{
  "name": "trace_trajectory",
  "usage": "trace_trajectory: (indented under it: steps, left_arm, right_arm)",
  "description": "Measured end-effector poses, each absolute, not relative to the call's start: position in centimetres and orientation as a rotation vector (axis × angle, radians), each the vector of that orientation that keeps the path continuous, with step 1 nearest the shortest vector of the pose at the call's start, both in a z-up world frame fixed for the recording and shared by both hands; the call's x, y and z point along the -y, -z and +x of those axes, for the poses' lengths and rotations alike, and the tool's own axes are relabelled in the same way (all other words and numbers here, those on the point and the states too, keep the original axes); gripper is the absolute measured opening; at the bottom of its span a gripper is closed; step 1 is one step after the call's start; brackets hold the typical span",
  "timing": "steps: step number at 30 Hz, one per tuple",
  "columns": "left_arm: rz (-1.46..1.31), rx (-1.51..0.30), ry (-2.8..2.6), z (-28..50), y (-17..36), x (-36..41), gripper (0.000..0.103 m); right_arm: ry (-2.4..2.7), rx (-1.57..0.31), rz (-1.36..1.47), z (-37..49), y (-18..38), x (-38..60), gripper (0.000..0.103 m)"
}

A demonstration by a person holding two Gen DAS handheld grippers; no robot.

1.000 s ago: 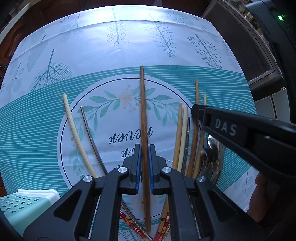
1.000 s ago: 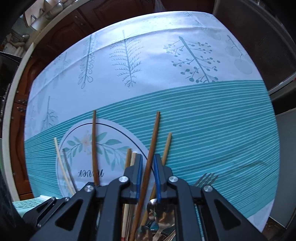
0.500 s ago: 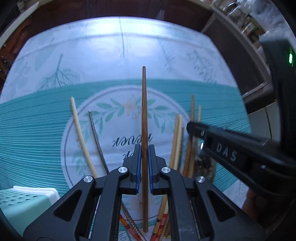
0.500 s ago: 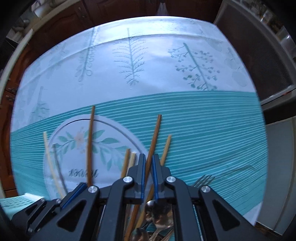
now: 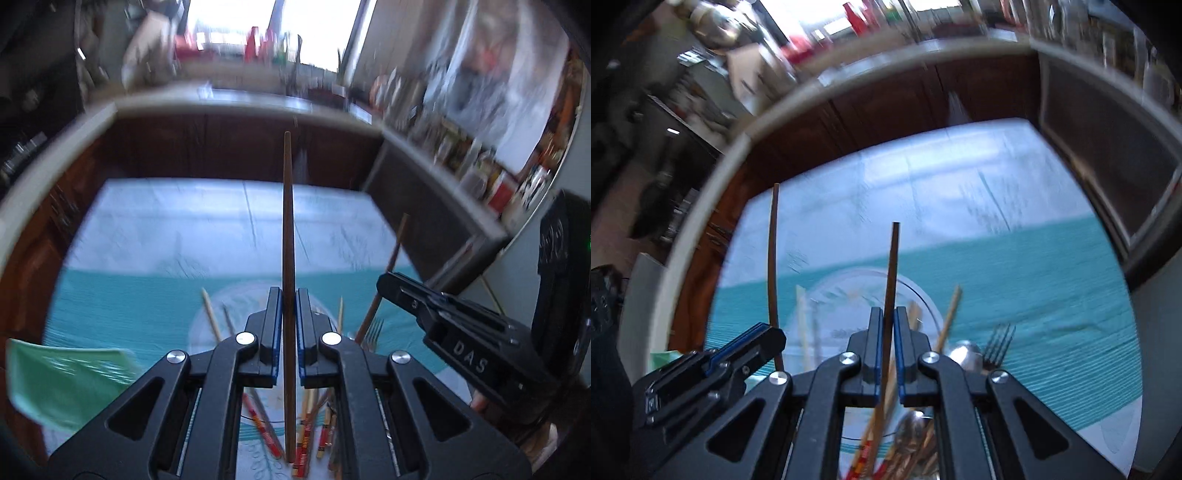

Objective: Organize utensils
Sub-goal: 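Lower the chopsticks into the green caddy and open both tools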

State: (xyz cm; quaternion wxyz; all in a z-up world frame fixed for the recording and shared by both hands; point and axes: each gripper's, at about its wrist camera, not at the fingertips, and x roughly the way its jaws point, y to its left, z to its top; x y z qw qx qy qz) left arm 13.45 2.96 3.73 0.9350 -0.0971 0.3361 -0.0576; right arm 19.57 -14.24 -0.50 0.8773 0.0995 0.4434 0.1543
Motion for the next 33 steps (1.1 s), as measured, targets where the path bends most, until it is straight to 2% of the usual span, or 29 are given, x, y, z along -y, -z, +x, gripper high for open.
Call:
trace_trajectory:
  steps: [9,14,22,33]
  left_arm:
    - [-0.130,-0.284,-0.035,1.4,-12.4,-10.4,0.005]
    - [-0.095,-0.141,-0.140,-2.4,-13.1,-15.0,0.005]
    - [-0.120,-0.129,-0.178,-0.5,-9.5,-20.1,0.005]
    - [-0.210,-0.267,-0.189,5.2,-1.2,-23.6,0.005]
  right_arm:
    - [-0.470,-0.507,0.141,12.1,-7.9,11.5,0.005]
    - [-0.572,-0.373,0.161,9.1,-11.2,9.3,0.005]
    - [-0.704,-0.264,0.153,6.9,-13.9,4.3,0.005]
    - [-0.768,-0.365,0.099,8.7,-10.1,-1.9,0.005]
